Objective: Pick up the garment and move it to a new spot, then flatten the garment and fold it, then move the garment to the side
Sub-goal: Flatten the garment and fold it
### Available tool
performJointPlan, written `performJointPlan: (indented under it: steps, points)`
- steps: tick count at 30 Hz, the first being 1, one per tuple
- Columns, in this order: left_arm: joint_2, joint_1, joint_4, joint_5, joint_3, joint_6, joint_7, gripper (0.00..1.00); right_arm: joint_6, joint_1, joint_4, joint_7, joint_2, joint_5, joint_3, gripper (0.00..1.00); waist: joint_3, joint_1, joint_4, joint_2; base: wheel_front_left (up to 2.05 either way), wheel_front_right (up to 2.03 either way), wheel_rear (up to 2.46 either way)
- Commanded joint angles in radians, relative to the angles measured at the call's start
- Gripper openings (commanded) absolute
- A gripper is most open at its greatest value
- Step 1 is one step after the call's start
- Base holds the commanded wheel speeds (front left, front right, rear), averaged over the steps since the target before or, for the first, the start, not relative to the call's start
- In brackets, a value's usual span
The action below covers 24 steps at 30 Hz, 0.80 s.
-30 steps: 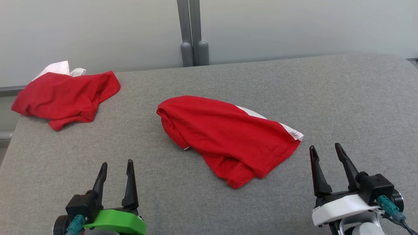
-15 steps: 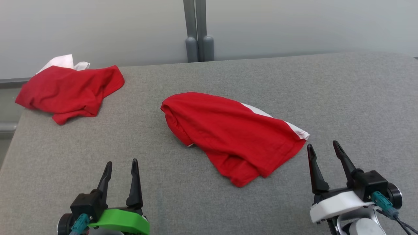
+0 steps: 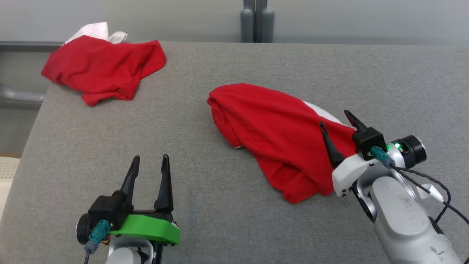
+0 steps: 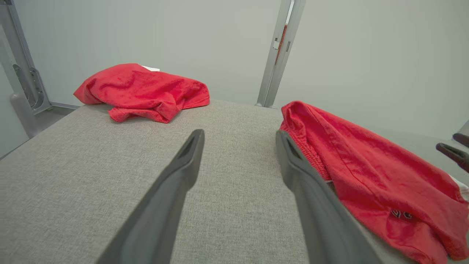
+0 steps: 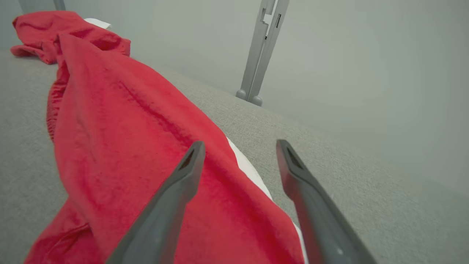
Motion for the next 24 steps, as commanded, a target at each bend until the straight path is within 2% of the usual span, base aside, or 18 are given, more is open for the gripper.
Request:
performJointPlan:
  steps: [1,7,14,15,16,17,18,19,24]
  points:
    - [0.001,-0.023,-0.005,-0.008,-0.007,0.003,-0.001,1.00,0.000,-0.040,0.044,-0.003,-0.014,-0.004,0.016,1.00,0.065,0.0000,0.079,0.0000,0.00,0.00,0.00]
    - [0.001,-0.039,-0.014,-0.030,-0.026,0.015,-0.001,1.00,0.000,-0.178,0.273,0.004,-0.061,0.036,0.148,1.00,0.100,0.0000,0.151,0.0000,0.00,0.00,0.00]
    - [0.001,-0.044,-0.018,-0.037,-0.035,0.021,-0.001,1.00,0.000,-0.272,0.403,0.000,-0.091,0.118,0.283,1.00,0.116,0.0000,0.185,0.0000,0.00,0.00,0.00]
    - [0.001,-0.045,-0.019,-0.037,-0.036,0.023,-0.001,1.00,0.000,-0.285,0.418,0.000,-0.095,0.132,0.302,0.92,0.117,0.0000,0.187,0.0000,0.00,0.00,0.00]
    - [0.001,-0.046,-0.019,-0.036,-0.037,0.024,-0.001,1.00,0.000,-0.298,0.430,0.000,-0.099,0.148,0.318,0.45,0.119,0.0000,0.189,0.0000,0.00,0.00,0.00]
    - [0.001,-0.047,-0.020,-0.037,-0.037,0.026,-0.001,1.00,0.000,-0.305,0.438,-0.001,-0.099,0.161,0.331,0.36,0.119,0.0000,0.189,0.0000,0.00,0.00,0.00]
    - [0.001,-0.048,-0.020,-0.038,-0.036,0.026,-0.001,1.00,0.000,-0.312,0.448,-0.001,-0.099,0.175,0.344,0.14,0.120,0.0000,0.189,0.0000,0.00,0.00,0.00]
    - [0.001,-0.048,-0.020,-0.038,-0.035,0.027,-0.001,1.00,0.000,-0.316,0.453,-0.001,-0.099,0.186,0.355,0.00,0.119,0.0000,0.188,0.0000,0.00,0.00,0.00]
    - [0.001,-0.041,-0.019,-0.033,-0.025,0.031,-0.001,1.00,0.000,-0.343,0.425,-0.003,-0.108,0.238,0.389,0.00,0.111,0.0000,0.167,0.0000,0.00,0.00,0.00]
